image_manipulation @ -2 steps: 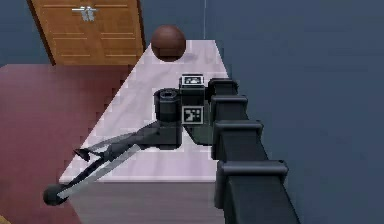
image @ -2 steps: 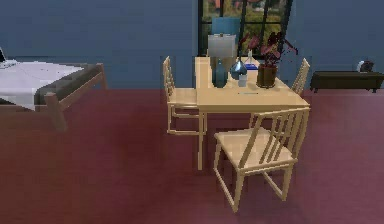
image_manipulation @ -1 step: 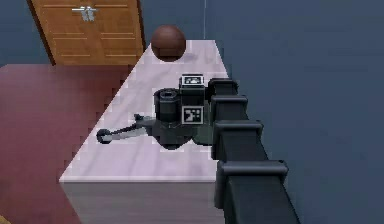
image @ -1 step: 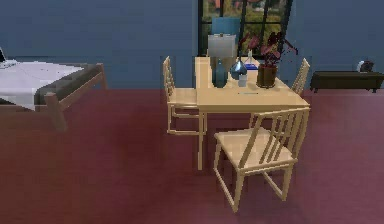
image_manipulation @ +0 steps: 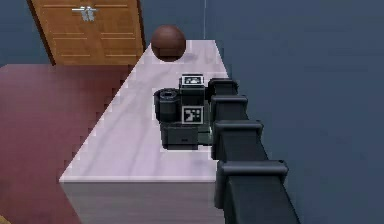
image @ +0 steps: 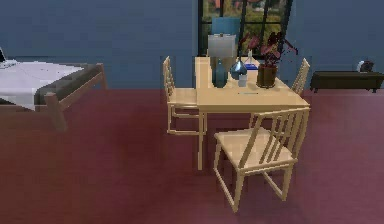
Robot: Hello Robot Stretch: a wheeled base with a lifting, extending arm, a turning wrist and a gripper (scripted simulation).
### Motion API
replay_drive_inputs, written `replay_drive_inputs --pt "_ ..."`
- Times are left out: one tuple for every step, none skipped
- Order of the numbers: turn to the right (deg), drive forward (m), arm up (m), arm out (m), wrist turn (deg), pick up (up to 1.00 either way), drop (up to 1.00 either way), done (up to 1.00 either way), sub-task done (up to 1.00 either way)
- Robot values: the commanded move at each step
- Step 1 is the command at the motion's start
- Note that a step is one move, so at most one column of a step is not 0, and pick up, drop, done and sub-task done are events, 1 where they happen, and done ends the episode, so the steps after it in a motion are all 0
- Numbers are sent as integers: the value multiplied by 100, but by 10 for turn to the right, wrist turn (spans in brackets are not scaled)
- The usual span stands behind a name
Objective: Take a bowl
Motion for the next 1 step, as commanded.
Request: replay_drive_inputs --pt "0 0 0 0 30 0 0 0 0"
